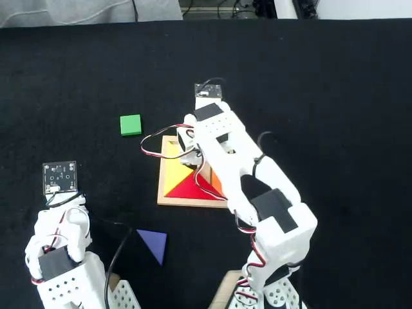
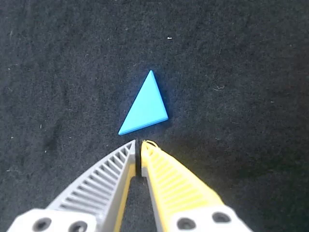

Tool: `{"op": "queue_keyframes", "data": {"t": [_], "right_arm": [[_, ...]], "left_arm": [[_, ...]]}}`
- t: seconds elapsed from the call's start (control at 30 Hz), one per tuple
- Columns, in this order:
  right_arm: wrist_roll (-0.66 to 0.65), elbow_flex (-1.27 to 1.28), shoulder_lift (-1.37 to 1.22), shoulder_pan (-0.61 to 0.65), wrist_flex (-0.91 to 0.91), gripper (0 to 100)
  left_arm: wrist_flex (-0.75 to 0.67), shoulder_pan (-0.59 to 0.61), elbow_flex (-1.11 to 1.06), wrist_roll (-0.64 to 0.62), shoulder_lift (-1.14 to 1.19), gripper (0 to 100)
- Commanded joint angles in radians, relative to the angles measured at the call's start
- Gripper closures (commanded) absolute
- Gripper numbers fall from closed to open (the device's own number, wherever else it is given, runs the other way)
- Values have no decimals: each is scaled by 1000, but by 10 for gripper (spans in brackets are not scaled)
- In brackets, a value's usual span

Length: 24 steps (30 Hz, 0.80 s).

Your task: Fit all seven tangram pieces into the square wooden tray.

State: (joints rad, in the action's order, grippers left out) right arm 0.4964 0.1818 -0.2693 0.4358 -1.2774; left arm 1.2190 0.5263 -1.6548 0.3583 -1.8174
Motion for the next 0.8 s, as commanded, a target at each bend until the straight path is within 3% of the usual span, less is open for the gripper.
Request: {"op": "queue_keyframes", "data": {"t": [0.0,0.13,0.27,0.3,0.47,0.77], "right_arm": [[-17,-73,13,12,-12,776],[-193,-171,50,-38,-14,793],[-396,-259,67,-112,41,997],[-416,-248,58,-112,54,968],[-430,-197,-35,-104,135,985],[-430,-191,-159,-92,91,988]], "left_arm": [[-2,-15,7,6,-8,966],[-2,-15,7,6,-8,966],[-2,-15,7,6,-8,966],[-2,-15,7,6,-8,966],[-2,-15,7,6,-8,966],[-2,-15,7,6,-8,966]]}}
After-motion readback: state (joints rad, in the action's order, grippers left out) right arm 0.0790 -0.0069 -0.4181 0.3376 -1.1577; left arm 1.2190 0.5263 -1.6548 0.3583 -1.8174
